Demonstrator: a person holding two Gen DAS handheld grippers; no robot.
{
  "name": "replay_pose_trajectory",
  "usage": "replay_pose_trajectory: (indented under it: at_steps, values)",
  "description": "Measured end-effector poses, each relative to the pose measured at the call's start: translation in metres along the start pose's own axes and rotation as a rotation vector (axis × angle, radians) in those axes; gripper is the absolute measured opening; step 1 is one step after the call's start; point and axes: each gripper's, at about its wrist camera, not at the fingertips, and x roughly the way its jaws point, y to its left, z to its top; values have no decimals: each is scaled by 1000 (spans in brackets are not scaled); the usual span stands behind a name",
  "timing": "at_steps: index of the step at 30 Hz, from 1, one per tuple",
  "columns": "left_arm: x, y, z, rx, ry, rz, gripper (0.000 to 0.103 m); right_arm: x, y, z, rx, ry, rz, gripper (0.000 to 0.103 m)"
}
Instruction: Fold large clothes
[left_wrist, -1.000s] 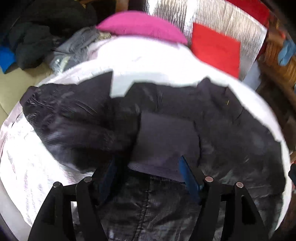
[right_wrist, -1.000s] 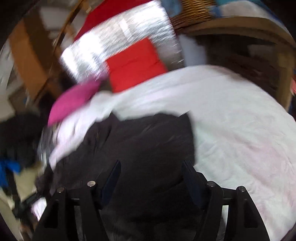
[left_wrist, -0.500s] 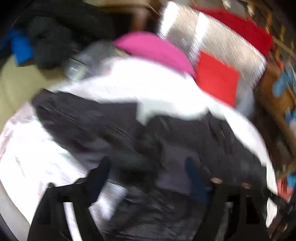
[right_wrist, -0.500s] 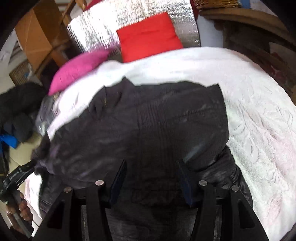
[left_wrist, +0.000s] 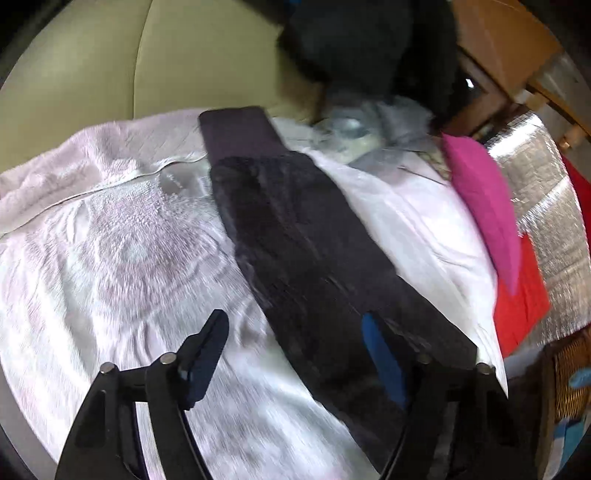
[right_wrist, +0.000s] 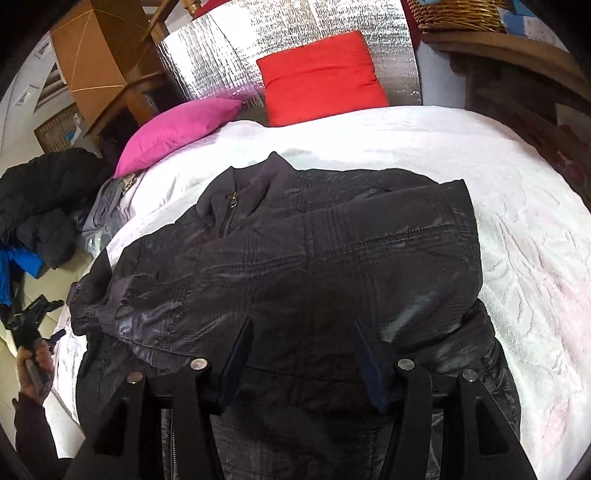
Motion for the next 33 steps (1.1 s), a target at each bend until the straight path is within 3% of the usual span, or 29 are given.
replay_pose_trajectory:
  at_steps: [4, 6, 9, 11, 15, 18, 23, 28, 33]
  values:
    - [23, 15, 12, -64, 34, -55, 60, 4, -1, -1, -8, 10, -11, 59]
    - [26, 19, 14, -67, 14, -67, 58, 8, -1, -1, -2, 20, -8, 59]
    - [36, 22, 19, -86, 10, -91, 47, 12, 1, 0, 0, 26, -2, 59]
    - [39, 24, 20, -92, 3, -97, 26, 12, 3, 0, -10, 24, -4, 59]
    - [37, 10, 22, -62, -31, -98, 11, 9, 1, 1, -1, 12, -4, 59]
    - [12, -22, 18, 42, -88, -103, 8, 4, -3, 4, 26, -4, 2, 59]
    - [-48, -99, -18, 272, -169, -194, 6, -6, -8, 6, 59, -37, 11, 59]
    - [-87, -178, -96, 530, -167, -315, 6, -14, -17, 7, 103, -57, 11, 59]
    - [-89, -237, -188, 754, -71, -400, 5, -22, -34, 6, 169, -81, 11, 59]
